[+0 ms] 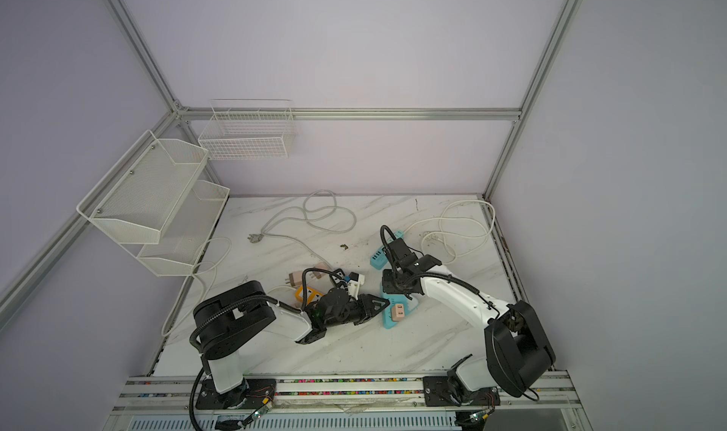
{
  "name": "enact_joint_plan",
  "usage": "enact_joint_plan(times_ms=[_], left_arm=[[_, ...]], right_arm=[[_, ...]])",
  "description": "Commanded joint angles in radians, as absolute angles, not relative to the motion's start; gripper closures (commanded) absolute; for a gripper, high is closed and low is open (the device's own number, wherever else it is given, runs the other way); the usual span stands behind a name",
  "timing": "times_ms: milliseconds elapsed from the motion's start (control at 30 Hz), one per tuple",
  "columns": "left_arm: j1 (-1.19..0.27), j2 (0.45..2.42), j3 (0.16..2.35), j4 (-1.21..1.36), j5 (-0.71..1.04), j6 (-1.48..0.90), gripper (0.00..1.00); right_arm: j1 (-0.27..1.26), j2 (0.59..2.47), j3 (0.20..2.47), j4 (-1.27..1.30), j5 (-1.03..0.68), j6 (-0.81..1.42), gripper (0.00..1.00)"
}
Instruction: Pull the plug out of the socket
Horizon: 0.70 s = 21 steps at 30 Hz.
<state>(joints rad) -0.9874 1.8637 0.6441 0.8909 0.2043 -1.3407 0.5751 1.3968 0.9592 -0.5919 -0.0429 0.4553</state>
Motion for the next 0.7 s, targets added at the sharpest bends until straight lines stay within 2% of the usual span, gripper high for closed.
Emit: enact_joint_plan(times_ms=[0,267,367,500,667], left_arm=[[-0.995,1.893,0.617,0.813,0.258,-1.322,1.00],[-0.996,1.902,0.616,0.822,0.256,-1.327,1.00],[-0.996,1.904,0.615,0.815,0.258,-1.330,1.00],[-0.997,1.908,0.612,0.817,0.258,-1.332,1.00],[-0.996,1.913,0.618,0.822,0.265,-1.332,1.00]], right_arm=[[0.535,1.329,0.968,-0.488,-0.059,0.448,1.00],[0.640,1.408,1.004,-0.502,0.017,0.468,1.00],[0.628,1.403,1.001,-0.523,0.064,0.472,1.00],[0.545,1.379,0.969,-0.484,-0.022,0.442,1.00],[0.570,1.396,0.976,-0.485,0.001,0.466,1.00]])
